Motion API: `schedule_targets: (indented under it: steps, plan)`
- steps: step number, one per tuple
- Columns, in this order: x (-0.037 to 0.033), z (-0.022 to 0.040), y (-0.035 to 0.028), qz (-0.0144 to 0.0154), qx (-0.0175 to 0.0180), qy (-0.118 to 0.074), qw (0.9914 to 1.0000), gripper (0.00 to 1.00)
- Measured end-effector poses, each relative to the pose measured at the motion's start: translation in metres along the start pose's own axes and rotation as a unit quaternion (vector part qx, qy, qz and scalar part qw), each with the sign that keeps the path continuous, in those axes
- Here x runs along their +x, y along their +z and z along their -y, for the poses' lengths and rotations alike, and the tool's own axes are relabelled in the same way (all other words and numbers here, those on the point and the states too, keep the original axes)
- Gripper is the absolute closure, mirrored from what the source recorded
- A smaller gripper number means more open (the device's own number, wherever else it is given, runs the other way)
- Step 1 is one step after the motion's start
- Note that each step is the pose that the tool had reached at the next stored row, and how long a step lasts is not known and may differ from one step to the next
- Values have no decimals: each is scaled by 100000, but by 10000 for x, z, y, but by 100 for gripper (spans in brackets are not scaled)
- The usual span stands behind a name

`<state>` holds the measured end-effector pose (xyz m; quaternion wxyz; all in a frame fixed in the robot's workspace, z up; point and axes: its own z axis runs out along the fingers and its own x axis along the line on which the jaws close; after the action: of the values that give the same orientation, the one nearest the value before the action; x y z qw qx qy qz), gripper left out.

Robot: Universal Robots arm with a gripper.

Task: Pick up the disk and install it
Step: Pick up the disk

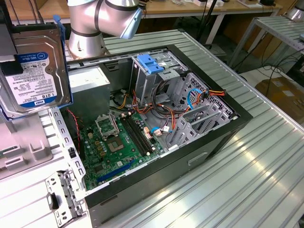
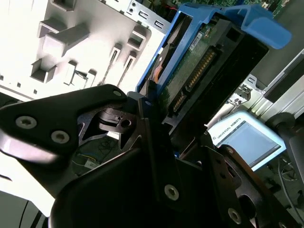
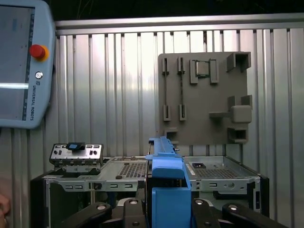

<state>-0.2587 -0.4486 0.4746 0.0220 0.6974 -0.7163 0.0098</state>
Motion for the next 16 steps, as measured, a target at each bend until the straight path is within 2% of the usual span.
schedule_targets:
  steps: [16]
  plan:
    - [75,102,10,1,0,1,100000,64]
